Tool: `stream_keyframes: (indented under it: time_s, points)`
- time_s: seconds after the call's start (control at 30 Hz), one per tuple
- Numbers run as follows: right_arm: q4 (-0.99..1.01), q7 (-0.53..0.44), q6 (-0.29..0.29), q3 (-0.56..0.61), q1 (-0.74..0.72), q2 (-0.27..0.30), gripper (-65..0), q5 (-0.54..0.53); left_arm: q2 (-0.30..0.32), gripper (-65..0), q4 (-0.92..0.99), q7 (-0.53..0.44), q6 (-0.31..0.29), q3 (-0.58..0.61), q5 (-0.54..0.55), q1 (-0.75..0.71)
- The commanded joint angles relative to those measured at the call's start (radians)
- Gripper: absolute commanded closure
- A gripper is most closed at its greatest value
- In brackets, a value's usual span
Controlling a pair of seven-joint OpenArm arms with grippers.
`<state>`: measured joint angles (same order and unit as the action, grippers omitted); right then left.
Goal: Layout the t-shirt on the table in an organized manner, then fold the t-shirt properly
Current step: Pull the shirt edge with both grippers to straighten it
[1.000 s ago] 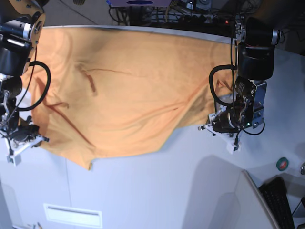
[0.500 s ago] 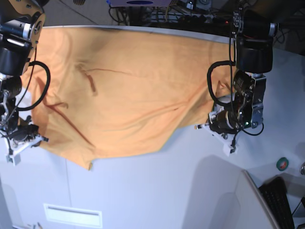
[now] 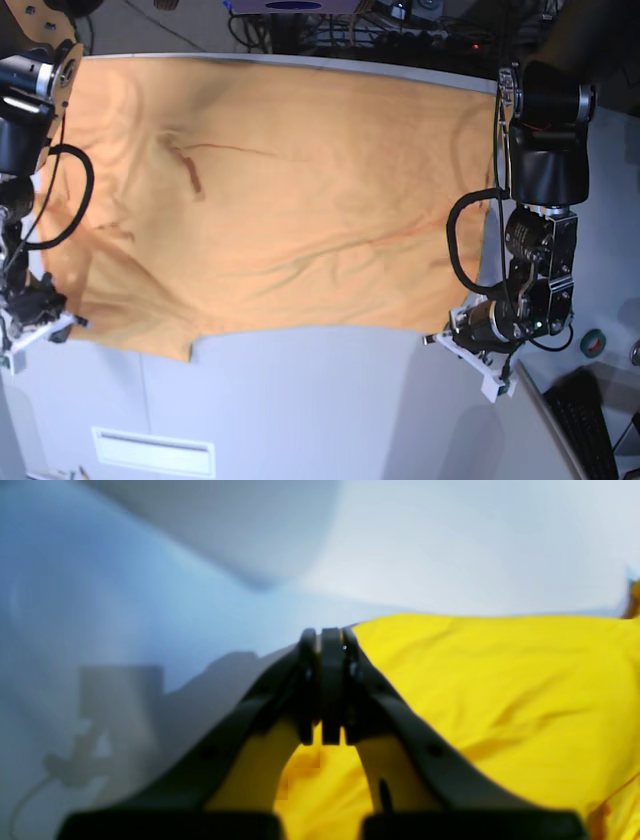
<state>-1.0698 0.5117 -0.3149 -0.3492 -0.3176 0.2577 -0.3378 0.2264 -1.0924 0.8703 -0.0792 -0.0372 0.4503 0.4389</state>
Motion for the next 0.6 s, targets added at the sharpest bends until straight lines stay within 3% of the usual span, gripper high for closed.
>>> stream_keyframes:
  time_s: [0.0,0.13,0.33,0.57]
  points:
    - [0.013,-0.048,-0.011,0.023,-0.027,0.028,0.0,-0.013,0.011,0.0,-0.019,-0.015,-0.001,-0.002,0.008,0.027]
    - [0.132,-0.207,-0.011,0.146,-0.038,0.058,0.0,-0.013,0.011,0.0,-0.019,-0.015,-0.004,0.0,0.008,0.027]
    - [0.259,-0.436,-0.011,0.24,-0.041,0.078,0.0,-0.013,0.012,0.0,-0.019,-0.015,-0.006,0.0,0.002,0.033]
    - [0.264,-0.473,-0.011,0.267,-0.036,0.078,0.0,-0.013,0.012,0.0,-0.01,-0.02,-0.008,0.015,0.0,0.076]
